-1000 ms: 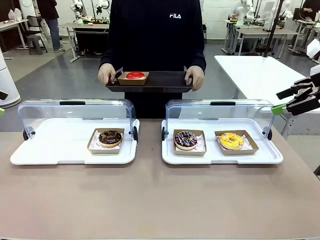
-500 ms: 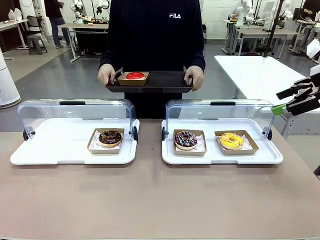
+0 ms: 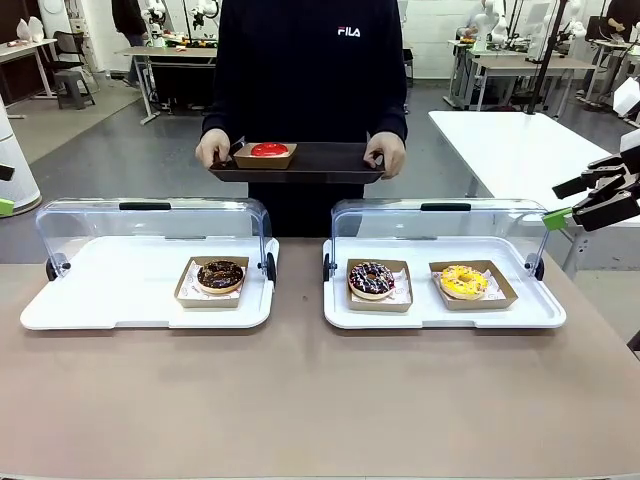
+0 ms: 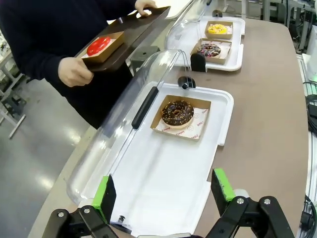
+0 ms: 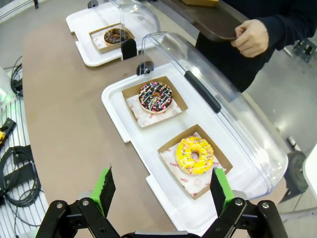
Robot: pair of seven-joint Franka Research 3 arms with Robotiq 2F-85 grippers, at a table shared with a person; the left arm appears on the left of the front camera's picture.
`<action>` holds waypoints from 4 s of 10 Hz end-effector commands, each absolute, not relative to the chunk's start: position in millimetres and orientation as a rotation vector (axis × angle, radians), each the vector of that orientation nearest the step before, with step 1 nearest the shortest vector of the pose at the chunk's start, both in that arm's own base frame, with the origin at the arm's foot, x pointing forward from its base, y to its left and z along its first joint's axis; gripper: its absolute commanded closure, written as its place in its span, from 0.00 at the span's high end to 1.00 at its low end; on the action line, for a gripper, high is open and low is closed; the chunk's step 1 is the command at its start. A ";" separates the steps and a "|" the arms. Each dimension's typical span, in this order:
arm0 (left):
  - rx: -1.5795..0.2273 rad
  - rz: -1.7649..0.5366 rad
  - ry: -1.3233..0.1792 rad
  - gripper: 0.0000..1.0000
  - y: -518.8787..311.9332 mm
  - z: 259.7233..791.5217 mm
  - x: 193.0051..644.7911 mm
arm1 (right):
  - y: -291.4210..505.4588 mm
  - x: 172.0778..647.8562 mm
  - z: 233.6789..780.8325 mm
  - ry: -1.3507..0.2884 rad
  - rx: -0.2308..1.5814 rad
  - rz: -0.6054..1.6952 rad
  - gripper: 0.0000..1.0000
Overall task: Provide the desired donut to the person.
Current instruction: Pick up and lift the Paper togo box containing the Donut pointed at by the person.
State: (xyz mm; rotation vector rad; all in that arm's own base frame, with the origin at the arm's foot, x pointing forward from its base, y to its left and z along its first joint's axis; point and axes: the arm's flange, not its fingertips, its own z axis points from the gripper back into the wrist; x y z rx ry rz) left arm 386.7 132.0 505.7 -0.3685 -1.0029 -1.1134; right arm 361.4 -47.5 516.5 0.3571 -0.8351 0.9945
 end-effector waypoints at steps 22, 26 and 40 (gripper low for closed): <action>-0.382 -1.120 -1.000 1.00 129.2 505.6 389.2 | -45.6 363.6 514.7 -0.848 0.374 0.988 1.00; -0.382 -1.120 -1.000 1.00 129.2 505.6 389.2 | -45.6 363.6 514.7 -0.848 0.374 0.988 1.00; -0.382 -1.120 -1.000 1.00 129.2 505.6 389.2 | 31.3 458.2 367.2 -0.270 -0.085 1.670 1.00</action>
